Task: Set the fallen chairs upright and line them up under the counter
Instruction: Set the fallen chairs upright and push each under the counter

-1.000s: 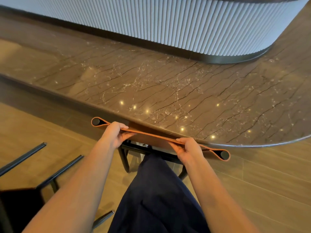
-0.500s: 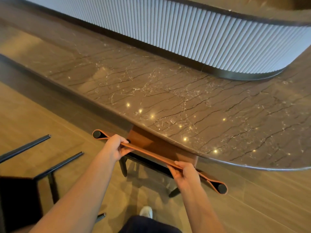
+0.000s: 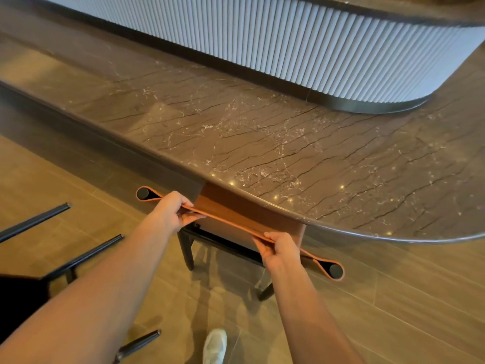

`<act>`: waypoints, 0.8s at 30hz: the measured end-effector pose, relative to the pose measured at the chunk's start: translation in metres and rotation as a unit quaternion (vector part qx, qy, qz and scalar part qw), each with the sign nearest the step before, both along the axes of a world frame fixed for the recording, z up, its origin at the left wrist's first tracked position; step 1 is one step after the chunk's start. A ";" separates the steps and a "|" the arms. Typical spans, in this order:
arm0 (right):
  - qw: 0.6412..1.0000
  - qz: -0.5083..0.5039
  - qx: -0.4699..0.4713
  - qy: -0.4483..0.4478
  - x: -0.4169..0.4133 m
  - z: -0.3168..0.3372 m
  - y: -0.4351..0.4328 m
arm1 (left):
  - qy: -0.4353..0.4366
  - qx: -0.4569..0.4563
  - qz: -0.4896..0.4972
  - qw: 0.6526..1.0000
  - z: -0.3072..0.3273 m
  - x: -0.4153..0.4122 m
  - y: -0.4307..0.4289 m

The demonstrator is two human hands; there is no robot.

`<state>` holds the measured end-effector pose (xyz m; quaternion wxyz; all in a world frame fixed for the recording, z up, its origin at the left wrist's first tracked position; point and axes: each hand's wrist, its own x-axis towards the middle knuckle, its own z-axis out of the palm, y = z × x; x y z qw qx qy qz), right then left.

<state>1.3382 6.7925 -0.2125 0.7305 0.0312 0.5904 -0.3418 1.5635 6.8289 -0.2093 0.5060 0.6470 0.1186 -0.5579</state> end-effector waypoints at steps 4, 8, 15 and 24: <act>1.000 -0.002 0.008 -0.015 0.016 0.003 -0.006 | -0.006 0.001 -0.015 1.000 -0.003 0.022 -0.012; 1.000 0.000 0.027 -0.005 0.029 0.004 -0.026 | 0.000 0.003 -0.009 1.000 -0.006 0.038 -0.032; 0.999 0.000 0.051 0.019 0.034 0.012 -0.030 | 0.033 -0.018 -0.011 0.999 -0.003 0.040 -0.032; 0.999 -0.019 -0.001 0.039 0.041 0.001 -0.025 | 0.039 -0.048 -0.032 0.998 0.003 0.037 -0.024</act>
